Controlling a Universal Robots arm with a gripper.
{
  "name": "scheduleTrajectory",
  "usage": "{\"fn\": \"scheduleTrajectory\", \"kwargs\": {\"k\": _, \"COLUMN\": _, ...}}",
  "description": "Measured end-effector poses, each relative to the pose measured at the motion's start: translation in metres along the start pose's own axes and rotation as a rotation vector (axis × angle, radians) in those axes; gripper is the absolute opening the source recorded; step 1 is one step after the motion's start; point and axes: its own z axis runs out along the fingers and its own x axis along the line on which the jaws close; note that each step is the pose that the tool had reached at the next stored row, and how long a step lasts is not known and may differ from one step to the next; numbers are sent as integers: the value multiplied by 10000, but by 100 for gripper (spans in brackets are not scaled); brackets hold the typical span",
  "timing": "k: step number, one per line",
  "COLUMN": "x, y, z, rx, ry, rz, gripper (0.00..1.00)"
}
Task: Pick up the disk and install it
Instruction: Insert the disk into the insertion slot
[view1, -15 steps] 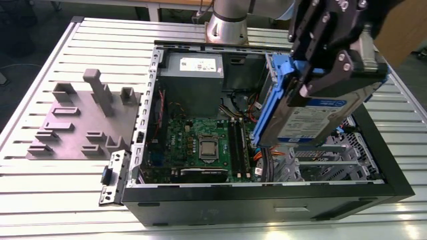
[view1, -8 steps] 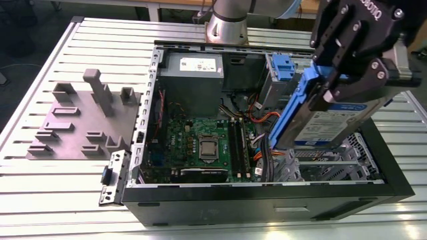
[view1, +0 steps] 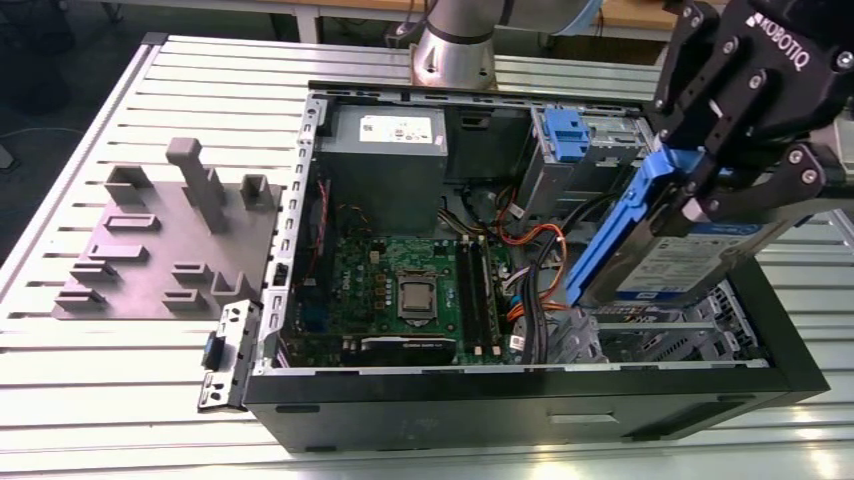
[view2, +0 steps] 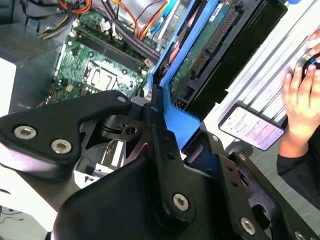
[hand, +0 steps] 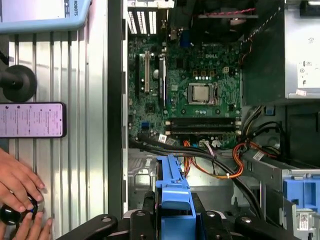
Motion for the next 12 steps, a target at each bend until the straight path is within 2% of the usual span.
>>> {"fn": "scheduleTrajectory", "kwargs": {"k": 7, "x": -3, "y": -143, "z": 32, "rx": 0, "ry": 0, "rz": 0, "gripper": 37}}
{"fn": "scheduleTrajectory", "kwargs": {"k": 12, "x": -5, "y": -231, "z": 80, "rx": 0, "ry": 0, "rz": -1, "gripper": 37}}
